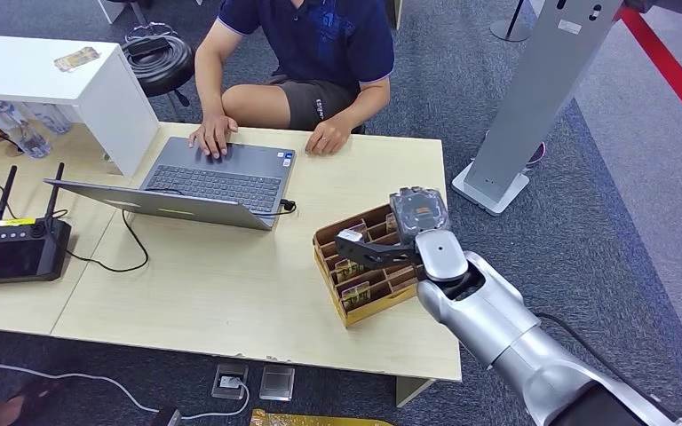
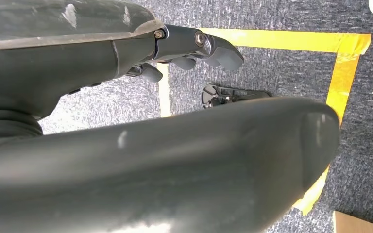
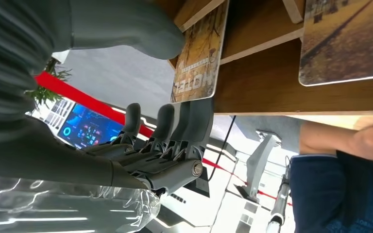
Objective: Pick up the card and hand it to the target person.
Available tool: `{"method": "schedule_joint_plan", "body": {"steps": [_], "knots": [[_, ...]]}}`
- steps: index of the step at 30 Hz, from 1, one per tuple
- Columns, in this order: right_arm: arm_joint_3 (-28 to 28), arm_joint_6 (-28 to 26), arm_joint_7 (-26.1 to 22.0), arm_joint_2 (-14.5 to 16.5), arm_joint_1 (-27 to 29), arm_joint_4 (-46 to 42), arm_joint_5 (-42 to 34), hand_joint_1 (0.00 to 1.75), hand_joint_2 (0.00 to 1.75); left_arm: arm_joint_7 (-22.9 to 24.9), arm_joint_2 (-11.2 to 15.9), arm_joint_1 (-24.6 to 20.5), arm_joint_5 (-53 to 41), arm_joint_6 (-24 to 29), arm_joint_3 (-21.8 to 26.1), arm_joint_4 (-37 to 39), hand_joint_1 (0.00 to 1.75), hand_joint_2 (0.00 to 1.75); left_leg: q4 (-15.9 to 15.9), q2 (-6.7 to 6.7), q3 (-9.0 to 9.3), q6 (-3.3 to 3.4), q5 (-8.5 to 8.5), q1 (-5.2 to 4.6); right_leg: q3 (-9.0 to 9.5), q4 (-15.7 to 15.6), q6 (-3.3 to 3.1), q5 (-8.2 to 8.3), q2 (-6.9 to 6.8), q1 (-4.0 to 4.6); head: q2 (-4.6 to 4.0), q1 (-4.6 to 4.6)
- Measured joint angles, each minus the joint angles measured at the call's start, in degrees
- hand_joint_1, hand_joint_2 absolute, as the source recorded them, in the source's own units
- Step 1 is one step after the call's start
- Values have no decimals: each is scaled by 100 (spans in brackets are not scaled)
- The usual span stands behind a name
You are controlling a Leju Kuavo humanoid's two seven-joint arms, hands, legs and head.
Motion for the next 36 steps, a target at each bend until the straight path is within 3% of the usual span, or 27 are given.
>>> {"method": "schedule_joint_plan", "body": {"steps": [5,14,20,36], "knots": [[-2,0,1,-17,9,0,-4,101,175,5,0,-1,-3,1,0,0,0,0,0,0,0,0,0,0,0,0,0,0,0,0,0,3],[-3,0,1,-37,22,0,-13,134,175,5,0,-13,-3,-2,0,0,0,0,0,1,1,0,0,0,0,0,0,0,1,0,0,1],[-4,-2,1,-40,21,0,-13,174,175,8,0,-15,-3,-4,0,0,0,0,0,4,4,0,0,0,2,0,0,0,1,0,0,2],[-47,-90,141,-143,97,-323,-17,175,175,-37,0,-11,34,-11,0,0,0,0,1,4,4,0,0,0,1,0,0,1,2,0,0,2]]}}
